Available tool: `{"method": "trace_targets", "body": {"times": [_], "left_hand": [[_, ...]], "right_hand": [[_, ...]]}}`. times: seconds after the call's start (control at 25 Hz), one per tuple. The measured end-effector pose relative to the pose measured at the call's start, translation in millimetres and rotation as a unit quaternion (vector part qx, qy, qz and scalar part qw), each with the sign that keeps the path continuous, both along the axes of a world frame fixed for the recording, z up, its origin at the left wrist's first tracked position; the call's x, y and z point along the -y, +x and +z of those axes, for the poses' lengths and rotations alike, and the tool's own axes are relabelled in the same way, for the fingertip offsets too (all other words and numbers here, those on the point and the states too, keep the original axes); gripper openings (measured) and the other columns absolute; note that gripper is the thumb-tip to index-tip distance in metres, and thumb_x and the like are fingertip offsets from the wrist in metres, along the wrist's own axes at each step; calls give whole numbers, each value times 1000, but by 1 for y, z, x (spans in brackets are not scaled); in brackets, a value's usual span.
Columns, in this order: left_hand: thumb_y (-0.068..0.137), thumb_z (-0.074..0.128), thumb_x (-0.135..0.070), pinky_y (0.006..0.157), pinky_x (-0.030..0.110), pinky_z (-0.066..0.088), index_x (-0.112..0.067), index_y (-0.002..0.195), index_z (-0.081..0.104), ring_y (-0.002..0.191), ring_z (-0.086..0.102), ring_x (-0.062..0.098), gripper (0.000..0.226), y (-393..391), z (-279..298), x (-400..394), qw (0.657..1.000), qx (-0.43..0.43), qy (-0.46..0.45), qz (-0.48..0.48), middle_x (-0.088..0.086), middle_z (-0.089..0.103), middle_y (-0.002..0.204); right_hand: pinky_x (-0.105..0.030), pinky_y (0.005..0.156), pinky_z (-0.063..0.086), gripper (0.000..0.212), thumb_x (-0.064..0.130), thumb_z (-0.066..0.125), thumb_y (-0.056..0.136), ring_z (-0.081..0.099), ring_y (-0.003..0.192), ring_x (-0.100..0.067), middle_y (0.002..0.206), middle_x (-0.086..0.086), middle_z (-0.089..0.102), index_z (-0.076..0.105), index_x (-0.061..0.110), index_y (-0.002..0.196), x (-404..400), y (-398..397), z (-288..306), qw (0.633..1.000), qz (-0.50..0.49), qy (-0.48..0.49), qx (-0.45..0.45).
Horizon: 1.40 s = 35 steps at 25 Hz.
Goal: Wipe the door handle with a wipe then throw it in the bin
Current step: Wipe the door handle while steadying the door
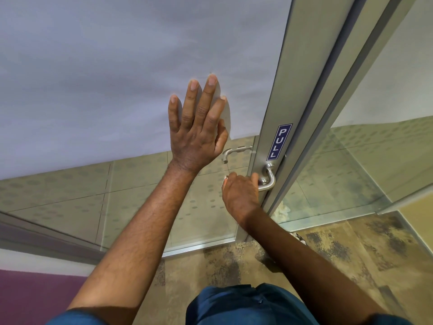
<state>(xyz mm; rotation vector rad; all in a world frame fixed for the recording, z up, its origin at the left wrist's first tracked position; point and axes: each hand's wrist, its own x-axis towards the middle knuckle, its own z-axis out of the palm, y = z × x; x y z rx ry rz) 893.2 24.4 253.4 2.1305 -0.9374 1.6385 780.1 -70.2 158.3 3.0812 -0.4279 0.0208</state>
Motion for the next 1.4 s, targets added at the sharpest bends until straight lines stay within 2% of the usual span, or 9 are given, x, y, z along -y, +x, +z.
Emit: {"method": "trace_targets", "body": {"times": [0.24,0.48,0.6,0.72,0.88,1.0,1.12,1.28,1.4], "left_hand": [[95,61,-23,135,50,-1,-19,146,46,167,-3,22,53,-1,1,-1,1000,-3,4,-6,8,33,167],[96,60,-26,136,50,-4,-18,146,47,165,9,29,53,-2,2,-3,1000,-5,16,-15,7,30,168],[96,59,-26,136,50,-3,-19,146,48,167,5,26,51,-2,1,-4,1000,-1,15,-19,5,27,170],[98,56,-27,135,50,-3,-20,146,47,167,-5,23,50,-2,2,-4,1000,-6,16,-21,5,22,171],[98,55,-27,135,50,-3,-20,145,49,167,3,25,48,-3,3,-3,999,-6,16,-34,5,26,170],[97,55,-26,135,50,-3,-20,143,51,159,17,31,46,-3,4,-3,999,-4,16,-39,5,31,168],[97,55,-24,134,50,-2,-21,140,53,158,18,31,44,-4,5,-4,999,-6,18,-40,4,30,169],[96,55,-23,134,50,0,-21,139,55,158,18,31,42,-4,6,-5,999,-4,18,-42,5,33,168],[97,55,-23,134,49,-2,-22,139,54,158,17,30,42,-4,6,-6,999,-2,17,-38,4,29,169]], "right_hand": [[-46,95,38,12,23,46,104,58,94,-26,102,-5,63,54,22,113,20,-17,-26,986,110,27,119],[-49,101,39,38,22,42,109,62,104,-24,120,-7,68,55,14,144,38,-47,-54,953,141,3,269],[-46,101,33,51,11,42,99,61,122,-25,131,-4,68,48,22,148,46,-61,-54,967,119,15,225],[-44,103,29,51,14,64,94,52,136,-25,141,2,64,53,26,142,58,-73,-57,971,86,24,222],[-44,100,31,37,40,42,107,50,133,-25,141,4,60,56,31,140,81,-86,-54,962,-8,70,265],[-33,93,39,30,32,48,107,56,118,-23,130,-3,63,62,26,133,84,-70,-47,940,-99,170,280],[-7,88,44,30,22,56,104,66,101,-19,117,-9,71,71,11,128,78,-53,-38,835,-199,378,347],[-15,61,55,20,18,60,101,72,71,-13,92,-9,74,76,7,108,74,-42,-25,655,-319,585,357],[-22,61,59,16,21,59,104,77,72,-12,99,-11,73,69,8,101,79,-42,-12,475,-350,747,307]]}}
